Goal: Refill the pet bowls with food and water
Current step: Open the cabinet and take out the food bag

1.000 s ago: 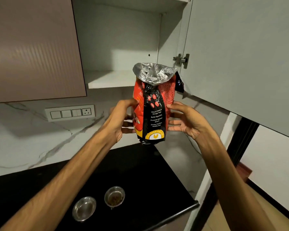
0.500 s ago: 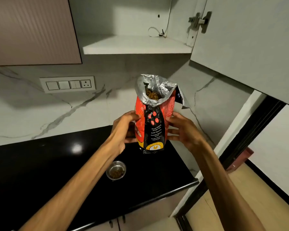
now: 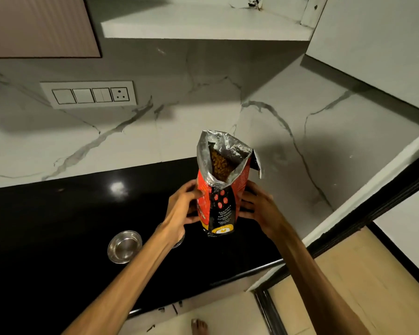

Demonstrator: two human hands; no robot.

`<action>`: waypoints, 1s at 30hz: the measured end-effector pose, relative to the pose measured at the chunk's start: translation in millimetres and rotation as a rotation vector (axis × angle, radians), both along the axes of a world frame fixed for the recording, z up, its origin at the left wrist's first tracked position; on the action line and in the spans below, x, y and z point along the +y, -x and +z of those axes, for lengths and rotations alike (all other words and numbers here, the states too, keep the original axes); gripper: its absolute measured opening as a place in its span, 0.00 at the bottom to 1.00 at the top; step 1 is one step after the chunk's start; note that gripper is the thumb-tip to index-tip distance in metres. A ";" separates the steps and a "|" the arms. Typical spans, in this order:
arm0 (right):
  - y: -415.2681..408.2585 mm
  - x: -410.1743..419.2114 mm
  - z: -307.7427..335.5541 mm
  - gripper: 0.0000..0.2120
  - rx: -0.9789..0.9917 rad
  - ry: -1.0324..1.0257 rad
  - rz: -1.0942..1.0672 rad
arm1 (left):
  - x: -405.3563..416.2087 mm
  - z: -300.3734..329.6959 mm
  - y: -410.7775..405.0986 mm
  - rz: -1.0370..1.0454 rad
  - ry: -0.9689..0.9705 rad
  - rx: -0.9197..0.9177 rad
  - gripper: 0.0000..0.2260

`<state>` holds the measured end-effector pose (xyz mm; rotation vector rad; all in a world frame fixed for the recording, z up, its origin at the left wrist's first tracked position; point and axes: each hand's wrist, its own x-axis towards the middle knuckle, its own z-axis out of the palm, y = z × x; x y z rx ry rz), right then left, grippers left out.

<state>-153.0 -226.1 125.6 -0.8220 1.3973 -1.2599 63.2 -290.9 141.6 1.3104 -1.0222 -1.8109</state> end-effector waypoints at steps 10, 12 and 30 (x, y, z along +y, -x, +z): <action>11.3 -10.0 -93.4 0.26 -0.061 -0.097 0.009 | -7.3 -81.0 10.4 -0.027 -0.038 0.012 0.21; 12.8 -12.0 -106.3 0.28 -0.066 -0.117 0.011 | -8.3 -94.2 10.8 -0.010 -0.059 0.028 0.21; 25.8 -25.9 -167.7 0.31 -0.100 -0.237 0.017 | -16.7 -161.3 15.7 0.068 -0.216 0.089 0.25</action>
